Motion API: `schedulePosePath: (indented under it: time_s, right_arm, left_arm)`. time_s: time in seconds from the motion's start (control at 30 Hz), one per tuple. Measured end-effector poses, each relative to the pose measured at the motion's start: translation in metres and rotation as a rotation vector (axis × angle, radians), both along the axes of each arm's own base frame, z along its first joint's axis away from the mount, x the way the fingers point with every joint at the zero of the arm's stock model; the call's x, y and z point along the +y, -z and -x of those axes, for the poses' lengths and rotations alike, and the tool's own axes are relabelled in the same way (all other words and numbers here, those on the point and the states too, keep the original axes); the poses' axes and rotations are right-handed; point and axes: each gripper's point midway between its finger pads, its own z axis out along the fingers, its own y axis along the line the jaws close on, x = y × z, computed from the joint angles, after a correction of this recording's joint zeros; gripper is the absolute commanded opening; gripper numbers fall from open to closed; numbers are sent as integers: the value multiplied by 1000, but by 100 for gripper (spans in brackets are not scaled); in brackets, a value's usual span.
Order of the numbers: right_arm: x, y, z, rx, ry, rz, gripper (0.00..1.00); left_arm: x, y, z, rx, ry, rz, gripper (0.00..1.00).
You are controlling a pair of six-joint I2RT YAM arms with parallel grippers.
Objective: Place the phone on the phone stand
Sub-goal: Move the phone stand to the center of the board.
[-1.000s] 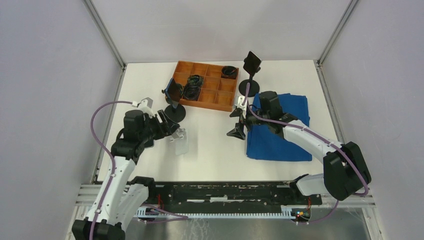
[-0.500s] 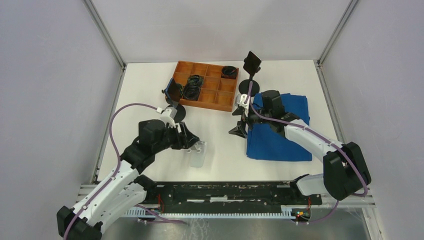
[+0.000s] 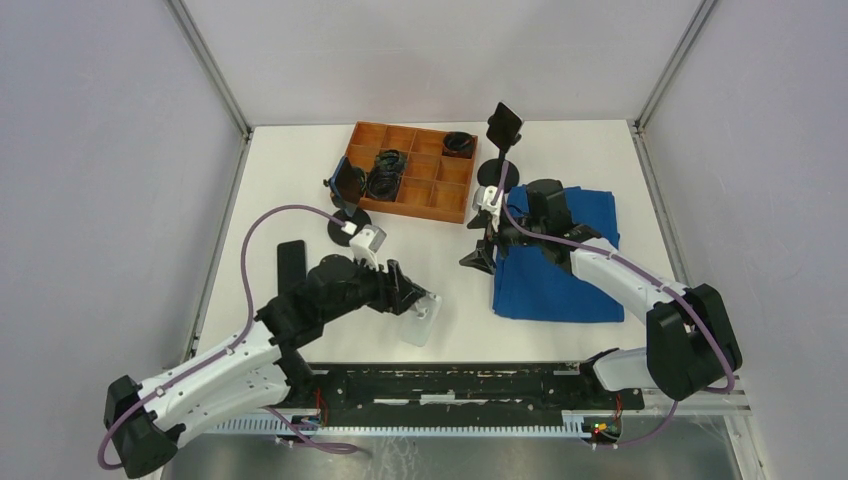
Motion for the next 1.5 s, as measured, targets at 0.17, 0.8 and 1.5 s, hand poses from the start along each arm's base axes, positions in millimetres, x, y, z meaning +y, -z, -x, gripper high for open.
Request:
schedulePosePath:
  time_s: [0.17,0.8,1.5]
  right_arm:
    - [-1,0,0,0,2,0,96]
    - [-2,0,-2,0,8,0,97]
    - [-3,0,-3,0,10,0,97]
  left_arm:
    - [-17,10,6,-12,34,-48,14]
    - [-57,45,-9,-77,24,-317,16]
    - [-46,52,-51,-157,-187,-462,22]
